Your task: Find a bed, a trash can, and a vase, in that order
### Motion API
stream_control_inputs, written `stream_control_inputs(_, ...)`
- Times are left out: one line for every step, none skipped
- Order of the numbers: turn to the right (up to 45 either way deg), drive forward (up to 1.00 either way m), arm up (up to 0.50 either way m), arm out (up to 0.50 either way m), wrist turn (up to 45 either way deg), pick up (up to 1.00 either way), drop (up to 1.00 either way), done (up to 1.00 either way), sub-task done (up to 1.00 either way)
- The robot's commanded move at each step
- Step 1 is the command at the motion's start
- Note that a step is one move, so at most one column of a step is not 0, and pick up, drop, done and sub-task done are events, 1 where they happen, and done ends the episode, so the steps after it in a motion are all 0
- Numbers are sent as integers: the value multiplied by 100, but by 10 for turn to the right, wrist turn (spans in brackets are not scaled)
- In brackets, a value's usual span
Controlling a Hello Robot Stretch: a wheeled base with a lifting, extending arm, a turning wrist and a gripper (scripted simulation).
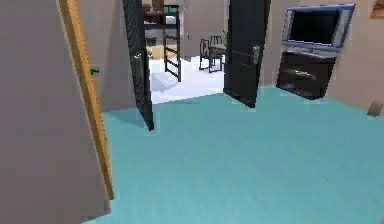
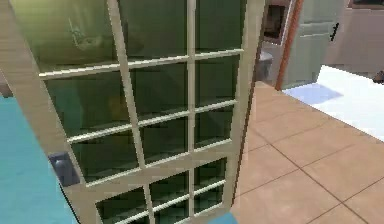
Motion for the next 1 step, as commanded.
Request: stream_control_inputs(0, 100, 0, 0, 0, 0, 0, 0, 0)
